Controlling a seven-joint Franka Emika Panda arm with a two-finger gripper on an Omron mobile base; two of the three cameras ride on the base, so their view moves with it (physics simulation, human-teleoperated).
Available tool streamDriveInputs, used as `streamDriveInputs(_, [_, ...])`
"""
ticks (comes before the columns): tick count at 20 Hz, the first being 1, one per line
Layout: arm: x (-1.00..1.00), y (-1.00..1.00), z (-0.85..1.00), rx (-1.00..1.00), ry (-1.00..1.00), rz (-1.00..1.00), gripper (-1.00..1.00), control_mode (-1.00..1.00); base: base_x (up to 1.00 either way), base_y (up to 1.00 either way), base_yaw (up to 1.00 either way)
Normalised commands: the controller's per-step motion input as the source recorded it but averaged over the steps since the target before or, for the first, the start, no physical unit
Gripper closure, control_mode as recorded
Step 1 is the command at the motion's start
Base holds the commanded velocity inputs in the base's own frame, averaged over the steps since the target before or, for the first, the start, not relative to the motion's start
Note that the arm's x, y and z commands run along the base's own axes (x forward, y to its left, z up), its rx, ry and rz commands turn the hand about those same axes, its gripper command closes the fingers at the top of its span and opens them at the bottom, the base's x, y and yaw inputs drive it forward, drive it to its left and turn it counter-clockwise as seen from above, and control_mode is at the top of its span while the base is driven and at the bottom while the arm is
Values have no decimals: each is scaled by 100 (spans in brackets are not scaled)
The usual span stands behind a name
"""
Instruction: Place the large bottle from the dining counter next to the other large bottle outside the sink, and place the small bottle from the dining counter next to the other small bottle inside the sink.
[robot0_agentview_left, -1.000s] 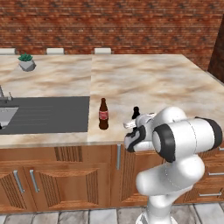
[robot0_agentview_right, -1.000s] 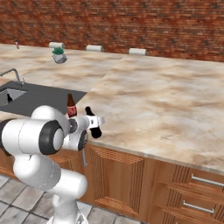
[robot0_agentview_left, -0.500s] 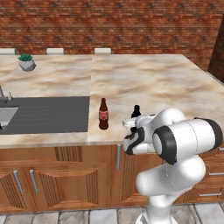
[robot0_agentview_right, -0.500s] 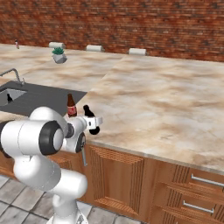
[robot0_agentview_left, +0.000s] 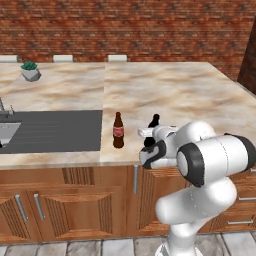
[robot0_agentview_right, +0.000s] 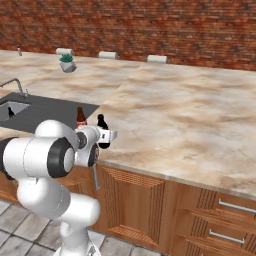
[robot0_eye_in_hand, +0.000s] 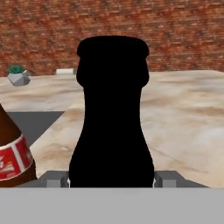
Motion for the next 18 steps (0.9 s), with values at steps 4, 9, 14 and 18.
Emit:
streamDriveInputs(4, [50,0,-5,5,0,0,100,-100,0,0,0])
streamDriveInputs(9, [41,0,-20,0,0,0,100,-100,0,0,0])
streamDriveInputs(14, [9,11,-37,-7,-3,0,100,-100,0,0,0])
streamDriveInputs(18, [1,16,-38,-7,-8,0,100,-100,0,0,0])
